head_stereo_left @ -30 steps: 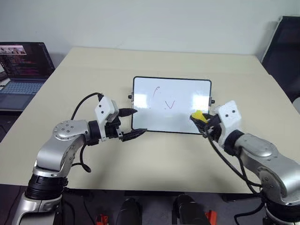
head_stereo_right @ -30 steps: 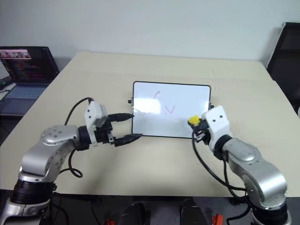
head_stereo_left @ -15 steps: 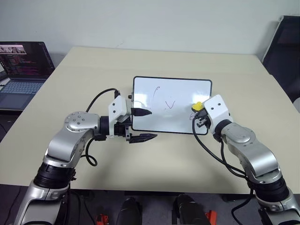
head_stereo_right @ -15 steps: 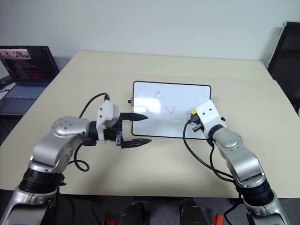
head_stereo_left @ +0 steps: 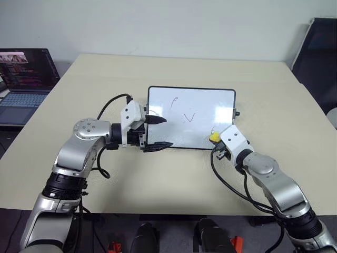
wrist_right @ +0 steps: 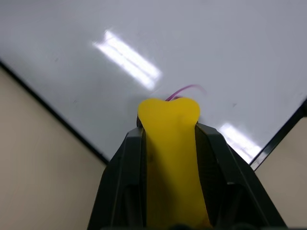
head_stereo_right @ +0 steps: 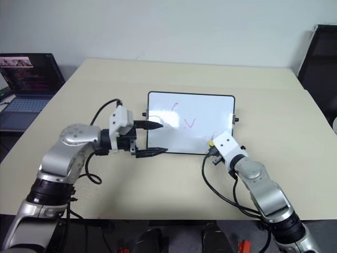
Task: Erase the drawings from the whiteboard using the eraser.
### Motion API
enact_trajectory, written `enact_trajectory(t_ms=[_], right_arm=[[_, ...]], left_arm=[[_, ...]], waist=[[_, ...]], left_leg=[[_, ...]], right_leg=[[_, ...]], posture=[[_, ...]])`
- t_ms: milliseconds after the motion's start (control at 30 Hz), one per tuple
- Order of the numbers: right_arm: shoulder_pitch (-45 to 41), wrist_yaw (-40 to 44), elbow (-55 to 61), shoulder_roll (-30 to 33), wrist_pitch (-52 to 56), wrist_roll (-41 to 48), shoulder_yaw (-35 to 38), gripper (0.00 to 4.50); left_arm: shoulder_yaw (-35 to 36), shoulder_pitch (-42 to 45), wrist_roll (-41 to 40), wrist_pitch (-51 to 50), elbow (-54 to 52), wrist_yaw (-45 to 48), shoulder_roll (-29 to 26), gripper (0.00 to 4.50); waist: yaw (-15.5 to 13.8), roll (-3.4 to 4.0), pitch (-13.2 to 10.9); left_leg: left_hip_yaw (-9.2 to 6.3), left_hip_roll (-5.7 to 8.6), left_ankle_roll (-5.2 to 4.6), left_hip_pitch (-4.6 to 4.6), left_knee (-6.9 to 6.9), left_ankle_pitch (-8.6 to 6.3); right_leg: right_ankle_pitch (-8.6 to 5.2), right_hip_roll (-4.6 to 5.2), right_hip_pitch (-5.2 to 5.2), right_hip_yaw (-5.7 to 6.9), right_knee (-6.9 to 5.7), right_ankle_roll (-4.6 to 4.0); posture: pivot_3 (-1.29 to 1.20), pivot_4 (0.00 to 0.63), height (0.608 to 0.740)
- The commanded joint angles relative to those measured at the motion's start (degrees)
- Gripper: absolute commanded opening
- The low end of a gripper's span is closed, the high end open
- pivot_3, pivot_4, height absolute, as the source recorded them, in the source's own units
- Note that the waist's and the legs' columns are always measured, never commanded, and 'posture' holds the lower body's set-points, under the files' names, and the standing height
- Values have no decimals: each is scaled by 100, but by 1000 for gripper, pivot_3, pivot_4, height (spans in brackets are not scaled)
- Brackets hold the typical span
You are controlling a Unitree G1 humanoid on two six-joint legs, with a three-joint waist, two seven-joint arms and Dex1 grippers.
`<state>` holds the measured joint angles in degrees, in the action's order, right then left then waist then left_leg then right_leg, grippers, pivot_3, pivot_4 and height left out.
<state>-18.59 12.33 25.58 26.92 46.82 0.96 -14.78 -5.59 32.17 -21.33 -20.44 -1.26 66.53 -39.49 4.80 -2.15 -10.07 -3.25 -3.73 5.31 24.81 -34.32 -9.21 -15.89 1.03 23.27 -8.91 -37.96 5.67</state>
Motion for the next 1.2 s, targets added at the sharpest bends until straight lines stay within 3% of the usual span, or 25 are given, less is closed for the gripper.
enact_trajectory(t_ms=[33,367,700,1033,1200], right_arm=[[-222,-100,-45,-103,-159,-210,184,1089],[-90,641,19,155,339,-261,-301,1075],[-427,167,-332,-7,-7,-756,92,1037],[-42,960,38,310,451,-513,-88,1035],[-199,860,99,206,374,-663,63,1013]], left_arm=[[85,88,-32,95,-108,96,-38,4500],[127,40,-101,-20,-175,87,0,4500],[109,73,-123,-9,-155,126,16,4500],[163,17,-120,-1,-182,117,5,4500],[279,-28,-30,44,-153,-160,43,4500]], waist=[[-3,0,0],[-3,-1,1],[-3,-2,1],[-6,-5,3],[5,-5,3]], left_leg=[[0,0,0,0,0,0],[-3,-1,0,0,11,0],[-3,0,0,0,-17,0],[-3,-1,0,0,-16,0],[-3,-1,0,-1,-20,0]], right_leg=[[0,0,0,1,1,0],[0,0,0,4,1,7],[2,0,-6,2,-4,-2],[2,0,-8,3,-2,-1],[2,0,-8,2,-5,-2]], posture=[[0,150,740],[0,150,740],[0,150,740],[0,150,740],[0,150,740]])
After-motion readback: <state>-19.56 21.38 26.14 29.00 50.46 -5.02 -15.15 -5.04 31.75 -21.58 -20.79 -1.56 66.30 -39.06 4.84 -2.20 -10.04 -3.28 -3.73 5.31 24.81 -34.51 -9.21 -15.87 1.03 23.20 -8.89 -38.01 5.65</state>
